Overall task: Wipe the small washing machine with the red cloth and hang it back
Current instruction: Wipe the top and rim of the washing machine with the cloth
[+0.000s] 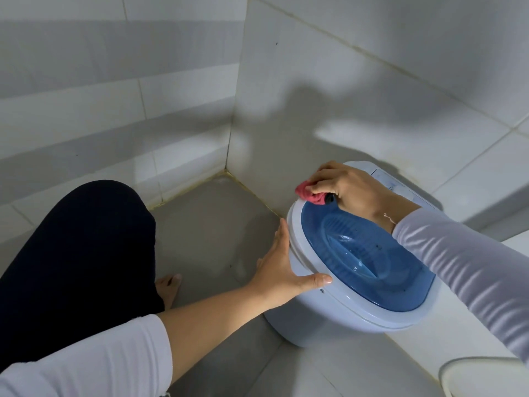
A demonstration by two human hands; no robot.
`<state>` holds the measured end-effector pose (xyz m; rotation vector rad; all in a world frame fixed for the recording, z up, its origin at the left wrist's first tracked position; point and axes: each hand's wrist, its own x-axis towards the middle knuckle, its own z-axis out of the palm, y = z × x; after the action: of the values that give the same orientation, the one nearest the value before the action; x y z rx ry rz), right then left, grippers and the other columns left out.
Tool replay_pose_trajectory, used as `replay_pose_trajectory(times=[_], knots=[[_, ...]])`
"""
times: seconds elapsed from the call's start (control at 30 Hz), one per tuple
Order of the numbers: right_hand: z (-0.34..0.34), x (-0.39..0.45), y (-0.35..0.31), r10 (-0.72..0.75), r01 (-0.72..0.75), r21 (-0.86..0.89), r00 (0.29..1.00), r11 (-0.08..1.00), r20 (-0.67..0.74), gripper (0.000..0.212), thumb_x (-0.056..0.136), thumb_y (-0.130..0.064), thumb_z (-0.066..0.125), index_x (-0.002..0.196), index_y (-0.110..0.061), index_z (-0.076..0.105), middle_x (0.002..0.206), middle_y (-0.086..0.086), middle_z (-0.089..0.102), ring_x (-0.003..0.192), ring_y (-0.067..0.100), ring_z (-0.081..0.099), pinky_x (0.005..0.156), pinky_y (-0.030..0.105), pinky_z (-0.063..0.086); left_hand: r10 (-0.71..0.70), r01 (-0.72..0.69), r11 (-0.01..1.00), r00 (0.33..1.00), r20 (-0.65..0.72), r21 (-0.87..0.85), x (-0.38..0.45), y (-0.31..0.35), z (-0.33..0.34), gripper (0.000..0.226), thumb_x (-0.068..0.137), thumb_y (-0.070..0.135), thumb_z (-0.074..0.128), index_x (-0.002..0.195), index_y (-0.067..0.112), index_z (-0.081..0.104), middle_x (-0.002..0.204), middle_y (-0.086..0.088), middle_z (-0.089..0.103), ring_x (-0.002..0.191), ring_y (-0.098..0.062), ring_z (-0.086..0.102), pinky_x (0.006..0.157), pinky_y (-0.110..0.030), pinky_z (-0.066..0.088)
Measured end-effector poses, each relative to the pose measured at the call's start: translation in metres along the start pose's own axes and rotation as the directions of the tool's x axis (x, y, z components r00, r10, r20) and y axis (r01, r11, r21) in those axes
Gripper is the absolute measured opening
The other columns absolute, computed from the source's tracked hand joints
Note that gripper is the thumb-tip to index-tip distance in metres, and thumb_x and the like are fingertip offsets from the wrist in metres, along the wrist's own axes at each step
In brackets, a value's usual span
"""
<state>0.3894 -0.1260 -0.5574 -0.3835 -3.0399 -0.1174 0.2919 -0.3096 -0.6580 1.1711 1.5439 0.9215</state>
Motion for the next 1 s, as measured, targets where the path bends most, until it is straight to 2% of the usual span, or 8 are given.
replay_pose_trajectory(times=[0.13,0.27,0.37,0.47,0.57,0.73,0.9,1.0], knots=[[-0.007,0.004,0.008,0.151,-0.152,0.065,0.988,0.986,0.022,0.052,0.068,0.018,0.061,0.109,-0.013,0.07,0.11,0.006,0.071,0.105,0.032,0.059,0.083,0.046,0.053,-0.012,0.012,0.998,1.0,0.008,0.056,-0.003,-0.001,-0.006,0.128,0.058,0.067,0.07,0.146,0.038,-0.018,0.16,0.017,-0.003,0.148,-0.009,0.002,0.12,-0.047,0.014],[-0.035,0.001,0.016,0.292,-0.273,0.131,0.944,0.953,-0.154,0.051,0.068,0.017,0.062,0.113,-0.007,0.068,0.111,0.012,0.071,0.103,0.035,0.062,0.092,0.044,0.051,0.021,-0.018,0.993,1.0,-0.018,0.116,0.007,0.01,-0.03,0.106,0.078,0.059,0.061,0.15,0.029,-0.01,0.161,0.008,-0.004,0.148,-0.012,-0.004,0.121,-0.042,0.008],[-0.048,0.003,0.011,0.346,-0.324,0.152,0.927,0.934,-0.148,0.057,0.069,0.017,0.06,0.119,-0.011,0.064,0.117,0.011,0.068,0.108,0.031,0.06,0.096,0.041,0.047,0.083,-0.074,0.981,0.996,-0.042,0.182,0.03,0.029,-0.047,0.099,0.083,0.055,0.059,0.151,0.026,-0.008,0.161,0.004,0.0,0.149,-0.013,0.0,0.121,-0.045,0.011],[-0.04,0.006,-0.002,0.332,-0.318,0.153,0.941,0.936,-0.07,0.061,0.07,0.015,0.058,0.118,-0.022,0.065,0.114,0.002,0.069,0.106,0.022,0.059,0.092,0.038,0.05,0.122,-0.119,0.951,0.992,0.005,0.284,0.057,0.048,-0.06,0.099,0.084,0.049,0.061,0.151,0.023,-0.008,0.161,0.003,0.0,0.149,-0.015,-0.002,0.119,-0.05,0.012],[-0.024,0.004,-0.012,0.288,-0.286,0.111,0.957,0.952,-0.004,0.059,0.071,0.012,0.057,0.113,-0.028,0.067,0.107,-0.002,0.07,0.099,0.024,0.058,0.081,0.044,0.052,0.121,-0.141,0.927,0.99,0.079,0.347,0.083,0.058,-0.069,0.104,0.082,0.044,0.066,0.151,0.017,-0.008,0.162,-0.001,0.0,0.149,-0.017,-0.001,0.121,-0.043,0.012],[-0.008,-0.003,-0.027,0.375,-0.374,0.125,0.927,0.919,0.018,0.048,0.073,0.007,0.062,0.109,-0.024,0.07,0.113,-0.001,0.069,0.108,0.026,0.054,0.08,0.039,0.052,0.038,-0.107,0.941,0.976,0.215,0.321,0.103,0.061,-0.077,0.114,0.078,0.041,0.072,0.15,0.016,-0.012,0.161,-0.003,-0.002,0.149,-0.018,0.005,0.118,-0.03,0.013],[0.0,-0.001,-0.016,0.462,-0.463,0.087,0.886,0.882,0.03,0.044,0.075,0.005,0.064,0.109,-0.022,0.071,0.113,-0.001,0.069,0.109,0.024,0.052,0.076,0.029,0.044,0.013,-0.095,0.953,0.962,0.274,0.287,0.108,0.057,-0.076,0.113,0.077,0.043,0.072,0.15,0.018,-0.01,0.161,-0.003,0.001,0.149,-0.018,0.006,0.12,-0.033,0.016],[-0.004,0.004,-0.006,0.495,-0.497,0.052,0.868,0.866,0.04,0.043,0.078,0.004,0.061,0.11,-0.023,0.07,0.114,-0.001,0.068,0.109,0.024,0.051,0.08,0.033,0.048,0.015,-0.099,0.955,0.958,0.285,0.279,0.108,0.057,-0.078,0.111,0.078,0.043,0.071,0.151,0.02,-0.01,0.161,-0.001,-0.001,0.149,-0.018,0.003,0.119,-0.032,0.013]])
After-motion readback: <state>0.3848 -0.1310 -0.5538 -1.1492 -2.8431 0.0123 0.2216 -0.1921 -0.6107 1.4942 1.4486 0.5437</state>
